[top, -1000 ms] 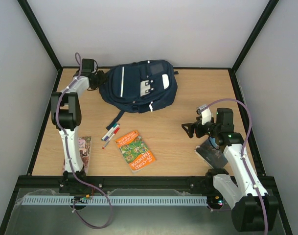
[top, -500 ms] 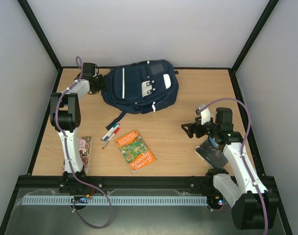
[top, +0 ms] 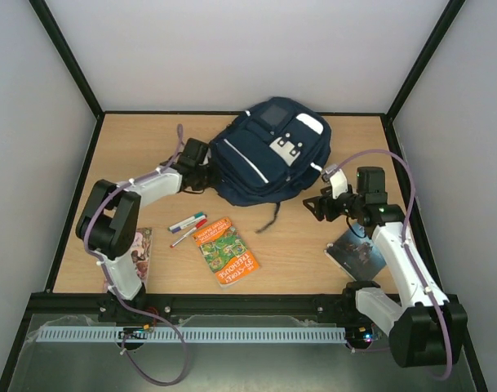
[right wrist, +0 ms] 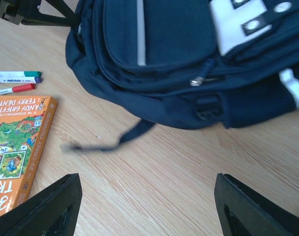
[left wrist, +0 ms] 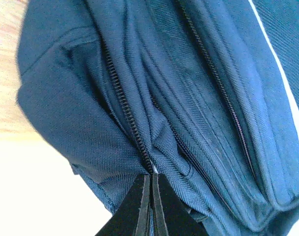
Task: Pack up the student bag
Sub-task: Adjust the student bag at the center of the board, then pick up the book from the center of the board.
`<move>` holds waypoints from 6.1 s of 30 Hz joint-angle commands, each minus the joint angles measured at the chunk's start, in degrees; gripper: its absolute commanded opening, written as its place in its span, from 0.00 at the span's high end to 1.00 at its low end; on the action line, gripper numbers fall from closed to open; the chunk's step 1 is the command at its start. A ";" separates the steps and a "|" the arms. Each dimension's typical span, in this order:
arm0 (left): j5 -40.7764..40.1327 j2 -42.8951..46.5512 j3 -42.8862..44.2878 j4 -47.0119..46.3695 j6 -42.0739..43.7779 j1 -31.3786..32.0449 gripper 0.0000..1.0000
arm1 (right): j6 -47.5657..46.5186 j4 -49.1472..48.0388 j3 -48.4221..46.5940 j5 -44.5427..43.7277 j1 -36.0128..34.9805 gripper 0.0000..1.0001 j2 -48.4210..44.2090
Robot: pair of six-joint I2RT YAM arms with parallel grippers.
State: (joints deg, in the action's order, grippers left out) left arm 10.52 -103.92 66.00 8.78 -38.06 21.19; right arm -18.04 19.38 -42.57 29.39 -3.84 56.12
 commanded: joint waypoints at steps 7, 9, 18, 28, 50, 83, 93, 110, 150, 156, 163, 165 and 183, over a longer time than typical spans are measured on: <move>-0.16 8.16 -3.12 -4.49 -4.91 14.15 0.98 | -1.03 1.28 -3.69 -1.27 -3.40 0.29 4.79; -0.68 9.18 -4.37 -5.53 -6.34 17.80 0.98 | -1.66 1.38 -3.83 -1.75 -3.51 0.29 5.34; 0.74 10.79 -5.48 -5.83 -5.19 33.41 0.79 | -5.27 3.53 -4.52 -1.65 -3.61 0.30 8.71; -11.16 24.02 -12.93 10.10 0.96 35.67 0.44 | -13.34 10.65 -1.27 -0.46 -6.34 0.33 2.94; -15.29 46.69 -32.09 15.47 -13.43 29.64 0.36 | -18.28 -1.65 -4.78 -20.03 -31.04 0.83 28.98; -15.03 45.90 -34.64 7.67 -10.04 25.50 0.24 | -35.70 23.20 2.85 -19.82 -37.45 0.49 3.88; -7.70 23.74 -24.55 -8.49 -8.25 16.45 0.31 | -20.08 16.30 -12.51 2.05 -7.00 0.38 16.19; 2.82 -3.96 -7.06 -13.35 -6.44 14.26 0.61 | 2.42 4.01 -16.90 -6.61 10.92 0.12 40.40; -9.16 57.84 -36.21 16.37 -12.40 16.43 0.01 | -7.76 18.80 -9.99 10.41 -31.91 0.18 18.36; -11.86 63.22 -38.90 22.47 -15.02 16.93 0.01 | -2.89 12.83 -11.28 4.89 -40.54 0.29 23.28; -13.19 64.28 -40.53 21.13 -19.16 17.00 0.01 | -0.69 8.84 -10.11 2.40 -44.49 0.40 26.00; -14.41 63.55 -42.06 21.30 -21.38 16.96 0.01 | -0.68 7.55 -8.71 2.67 -45.22 0.41 26.30; -7.26 70.12 -52.98 9.30 -21.83 17.71 0.01 | -0.90 -0.90 -4.58 0.81 -45.65 0.44 33.66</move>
State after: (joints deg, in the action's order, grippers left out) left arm 0.45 -37.04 15.11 22.50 -59.44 38.72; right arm -19.00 19.25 -47.92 31.62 -49.15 88.86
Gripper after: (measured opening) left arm 0.990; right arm 0.561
